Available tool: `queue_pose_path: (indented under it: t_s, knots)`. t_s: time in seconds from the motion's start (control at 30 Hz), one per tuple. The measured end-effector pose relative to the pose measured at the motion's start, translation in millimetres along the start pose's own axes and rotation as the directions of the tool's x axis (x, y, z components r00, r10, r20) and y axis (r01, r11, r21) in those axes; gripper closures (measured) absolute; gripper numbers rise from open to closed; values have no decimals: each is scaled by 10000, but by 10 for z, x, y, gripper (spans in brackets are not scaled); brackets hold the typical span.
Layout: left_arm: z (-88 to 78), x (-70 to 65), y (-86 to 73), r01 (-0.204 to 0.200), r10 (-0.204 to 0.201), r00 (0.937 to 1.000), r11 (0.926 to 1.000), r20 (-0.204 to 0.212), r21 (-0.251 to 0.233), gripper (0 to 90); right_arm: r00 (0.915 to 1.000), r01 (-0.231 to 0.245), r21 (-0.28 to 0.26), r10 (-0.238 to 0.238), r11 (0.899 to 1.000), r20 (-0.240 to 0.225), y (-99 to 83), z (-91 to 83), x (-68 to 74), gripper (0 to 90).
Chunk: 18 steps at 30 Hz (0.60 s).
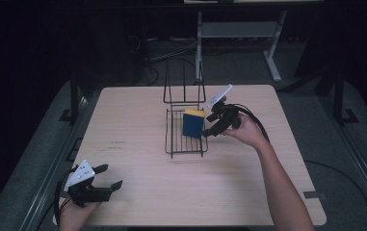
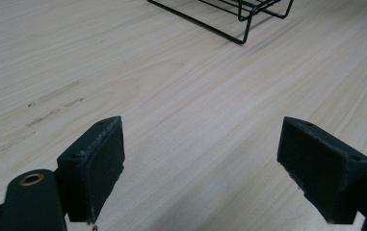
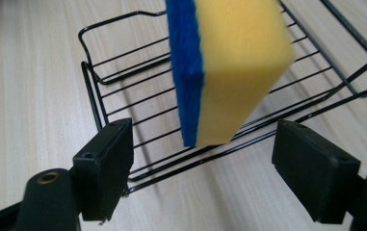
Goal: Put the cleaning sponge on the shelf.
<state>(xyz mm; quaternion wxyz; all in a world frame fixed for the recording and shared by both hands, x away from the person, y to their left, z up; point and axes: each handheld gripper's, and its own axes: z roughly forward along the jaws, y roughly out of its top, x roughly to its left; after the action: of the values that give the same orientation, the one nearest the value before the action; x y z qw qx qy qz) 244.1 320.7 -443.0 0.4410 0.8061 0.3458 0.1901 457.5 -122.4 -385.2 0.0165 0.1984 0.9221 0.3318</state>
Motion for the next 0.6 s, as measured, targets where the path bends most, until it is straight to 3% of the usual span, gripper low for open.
queue_pose_path:
  t_s: [0.6]
  knots:
    - [6,-27,9,-52,52,10000,10000,24,-10,162,9998,-78,142,75,9999,167,-228,-125,84,205]
